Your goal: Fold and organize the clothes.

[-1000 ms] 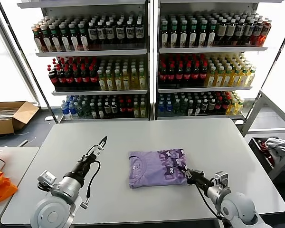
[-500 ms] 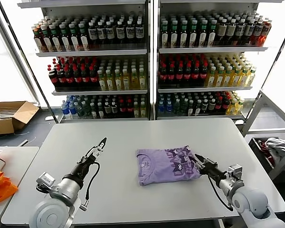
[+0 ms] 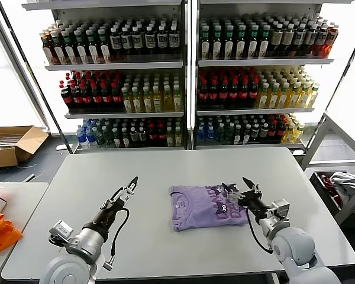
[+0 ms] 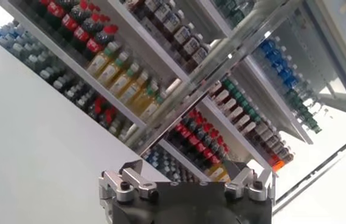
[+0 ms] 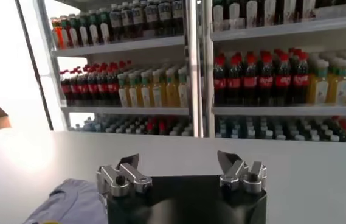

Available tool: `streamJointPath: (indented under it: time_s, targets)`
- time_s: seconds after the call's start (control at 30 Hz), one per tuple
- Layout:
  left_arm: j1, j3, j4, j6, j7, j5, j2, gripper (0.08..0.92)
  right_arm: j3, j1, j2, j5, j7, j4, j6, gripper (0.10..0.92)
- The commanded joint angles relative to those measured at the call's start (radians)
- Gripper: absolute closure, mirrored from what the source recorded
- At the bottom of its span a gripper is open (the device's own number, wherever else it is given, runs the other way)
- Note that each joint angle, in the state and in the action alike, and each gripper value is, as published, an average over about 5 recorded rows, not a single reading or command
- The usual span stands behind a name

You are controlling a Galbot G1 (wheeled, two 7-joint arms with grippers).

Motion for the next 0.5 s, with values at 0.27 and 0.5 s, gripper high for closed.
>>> streamJointPath:
  time_s: [0.27,0.5]
  targets:
    - [0.035,-0.011,-0.003,0.003,0.003,0.035,-0.025,0.177,-0.15,-0.011,0.117,-0.116,0.257,-0.114,-0.078,0.202]
    - [0.013,0.0,0.001,0.004,-0.001,0.036,-0.024,0.177,-0.144,0.013,0.125,-0.055,0.226,0.061,0.017,0.203]
